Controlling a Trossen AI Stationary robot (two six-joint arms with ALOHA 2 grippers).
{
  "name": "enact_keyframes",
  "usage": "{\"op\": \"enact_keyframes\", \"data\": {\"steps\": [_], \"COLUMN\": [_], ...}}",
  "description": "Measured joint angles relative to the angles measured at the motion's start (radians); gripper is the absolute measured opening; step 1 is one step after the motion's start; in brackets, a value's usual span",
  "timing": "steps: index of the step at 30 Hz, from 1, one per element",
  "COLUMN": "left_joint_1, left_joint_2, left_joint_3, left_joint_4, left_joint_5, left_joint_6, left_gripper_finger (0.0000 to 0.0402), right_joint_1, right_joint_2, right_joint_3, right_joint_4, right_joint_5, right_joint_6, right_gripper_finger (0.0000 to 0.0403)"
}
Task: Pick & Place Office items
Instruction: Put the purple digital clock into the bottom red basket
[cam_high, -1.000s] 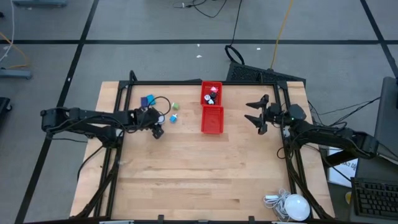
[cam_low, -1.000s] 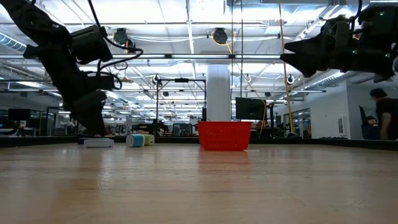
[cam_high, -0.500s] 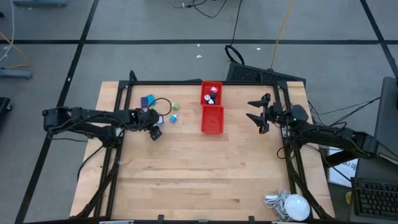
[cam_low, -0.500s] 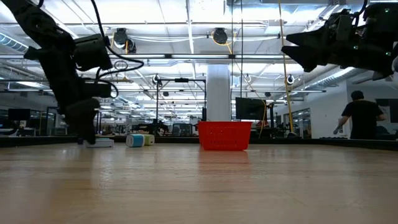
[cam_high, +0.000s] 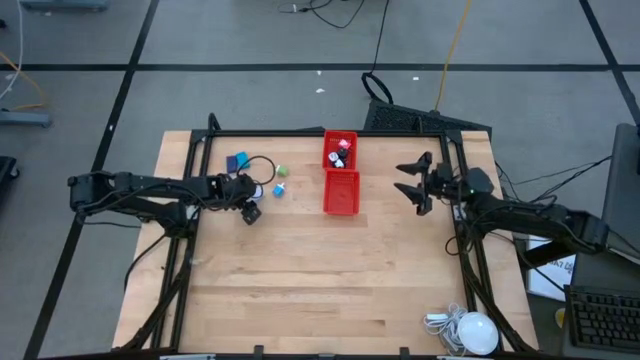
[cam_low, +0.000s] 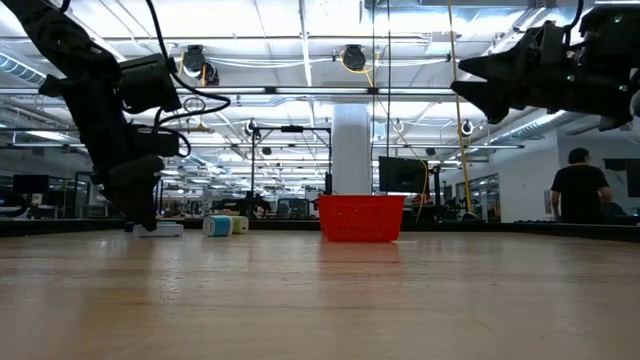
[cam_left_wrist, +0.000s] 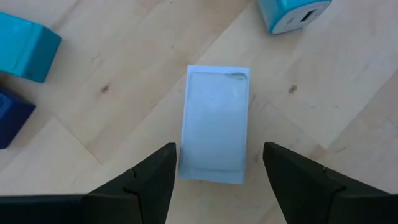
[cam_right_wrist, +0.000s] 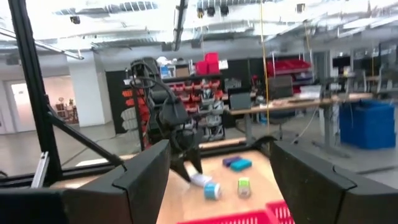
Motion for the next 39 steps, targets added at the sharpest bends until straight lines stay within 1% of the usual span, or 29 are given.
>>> {"op": "enact_keyframes", "data": {"steps": [6,11,17,18,20,22,23,27,28,31,33,35,37,39], "left_joint_1": [0.001,0.0,0.0,0.0,0.0,0.001,0.001,0.0,0.0,0.001,0.002,-0.002,-0.016,-0.035], "left_joint_2": [0.042,0.126,0.154,0.156,0.157,0.158,0.158,0.158,0.158,0.156,0.136,0.109,0.071,0.03], "left_joint_3": [0.0,0.009,0.005,0.005,0.003,0.003,0.003,0.003,0.003,0.002,0.007,0.015,0.025,0.04], "left_joint_4": [0.009,0.039,0.092,0.104,0.112,0.106,0.101,0.102,0.107,0.128,0.13,0.123,0.122,0.156], "left_joint_5": [-0.007,-0.014,-0.037,-0.038,-0.039,-0.031,-0.027,-0.018,-0.018,-0.01,-0.002,0.004,0.035,0.034], "left_joint_6": [-0.005,-0.015,-0.01,-0.025,-0.064,-0.088,-0.096,-0.097,-0.094,-0.057,-0.042,-0.036,-0.022,0.025], "left_gripper_finger": [0.0243,0.0243,0.0243,0.0243,0.0242,0.0231,0.0222,0.0159,0.0152,0.0152,0.0152,0.0152,0.0152,0.0152], "right_joint_1": [0.068,0.133,0.159,0.161,0.162,0.162,0.161,0.172,0.18,0.211,0.229,0.241,0.249,0.257], "right_joint_2": [0.033,0.056,0.077,0.08,0.088,0.105,0.118,0.187,0.209,0.286,0.339,0.399,0.464,0.526], "right_joint_3": [0.0,0.0,0.0,0.0,0.0,0.0,0.0,0.018,0.03,0.082,0.135,0.197,0.267,0.342], "right_joint_4": [-0.004,-0.004,-0.003,-0.003,-0.007,-0.01,-0.01,-0.008,-0.01,-0.02,-0.014,-0.071,-0.126,-0.131], "right_joint_5": [0.0,0.002,0.01,0.036,0.136,0.244,0.273,0.311,0.328,0.373,0.419,0.476,0.49,0.473], "right_joint_6": [-0.012,-0.052,-0.119,-0.127,-0.141,-0.156,-0.165,-0.162,-0.156,-0.165,-0.212,-0.246,-0.244,-0.226], "right_gripper_finger": [0.0263,0.0263,0.0263,0.0263,0.0263,0.0263,0.0263,0.0263,0.0263,0.0263,0.0263,0.0263,0.0263,0.0263]}}
